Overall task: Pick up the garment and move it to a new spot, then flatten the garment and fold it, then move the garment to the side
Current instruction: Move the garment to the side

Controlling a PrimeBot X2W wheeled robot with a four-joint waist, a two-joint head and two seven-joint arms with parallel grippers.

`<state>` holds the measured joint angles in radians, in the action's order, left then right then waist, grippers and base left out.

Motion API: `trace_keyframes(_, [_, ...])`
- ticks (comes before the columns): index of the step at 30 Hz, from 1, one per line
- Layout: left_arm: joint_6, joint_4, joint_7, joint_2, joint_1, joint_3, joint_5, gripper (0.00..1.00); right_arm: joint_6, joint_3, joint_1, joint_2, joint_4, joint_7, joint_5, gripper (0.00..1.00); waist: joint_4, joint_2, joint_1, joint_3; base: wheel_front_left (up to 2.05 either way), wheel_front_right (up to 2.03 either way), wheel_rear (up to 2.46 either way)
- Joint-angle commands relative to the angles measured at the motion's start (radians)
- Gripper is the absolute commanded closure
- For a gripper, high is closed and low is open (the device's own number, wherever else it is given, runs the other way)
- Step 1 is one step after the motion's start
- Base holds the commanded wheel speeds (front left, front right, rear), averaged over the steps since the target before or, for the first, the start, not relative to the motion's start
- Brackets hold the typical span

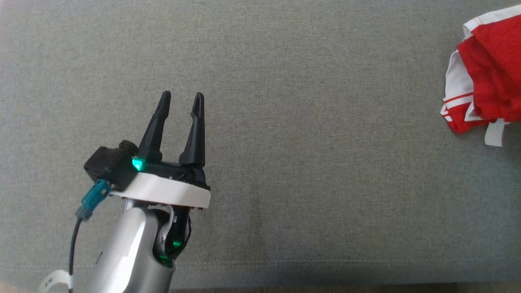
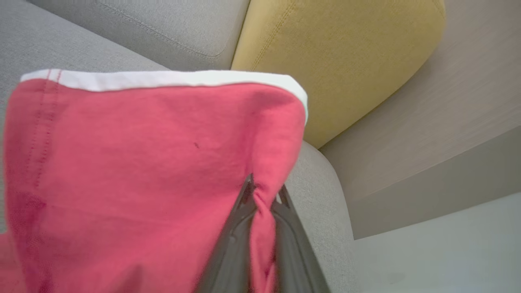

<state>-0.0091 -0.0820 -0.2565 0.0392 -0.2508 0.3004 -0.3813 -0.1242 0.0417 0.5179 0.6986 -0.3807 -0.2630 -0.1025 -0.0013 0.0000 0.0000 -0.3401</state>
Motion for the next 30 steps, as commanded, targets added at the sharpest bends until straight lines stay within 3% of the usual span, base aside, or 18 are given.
trace_keyframes(1, [-0.004, 0.029, -0.005, 0.011, -0.028, -0.038, 0.006, 0.0, -0.007, -0.015, -0.019, 0.023, 0.039, 0.008, 0.007, 1.0, -0.003, 0.0, 0.0, 0.001, 0.0, 0.0, 0.0])
trace_keyframes(4, [-0.004, 0.029, -0.005, 0.011, -0.029, -0.039, 0.006, 0.0, -0.007, -0.03, -0.019, 0.008, 0.039, 0.0, 0.001, 0.94, -0.005, 0.0, 0.0, 0.002, 0.0, 0.0, 0.0])
trace_keyframes(5, [-0.005, 0.028, -0.005, 0.011, -0.029, -0.04, 0.007, 0.0, -0.007, -0.034, -0.021, 0.0, 0.044, -0.003, 0.001, 0.36, -0.005, 0.0, 0.0, 0.003, 0.0, 0.0, 0.0])
trace_keyframes(6, [-0.006, 0.028, -0.005, 0.011, -0.029, -0.04, 0.007, 0.0, -0.007, -0.039, -0.021, -0.006, 0.048, -0.005, 0.003, 0.0, -0.006, 0.0, 0.0, 0.004, 0.0, 0.0, 0.0])
trace_keyframes(20, [-0.005, 0.015, -0.005, 0.011, -0.008, -0.038, 0.001, 0.0, -0.007, -0.059, -0.005, -0.071, 0.108, -0.007, 0.028, 0.0, 0.002, 0.0, 0.0, 0.053, 0.0, 0.0, 0.0])
trace_keyframes(26, [-0.002, 0.016, -0.005, 0.011, 0.009, -0.042, 0.002, 0.0, -0.007, -0.056, 0.008, -0.16, 0.153, 0.044, 0.028, 0.0, 0.005, 0.0, 0.0, 0.098, 0.0, 0.0, 0.0])
trace_keyframes(30, [0.002, 0.018, -0.005, 0.011, 0.023, -0.05, 0.003, 0.0, -0.007, -0.053, 0.01, -0.257, 0.178, 0.097, 0.006, 0.0, 0.005, 0.0, 0.0, 0.133, 0.0, 0.0, 0.0])
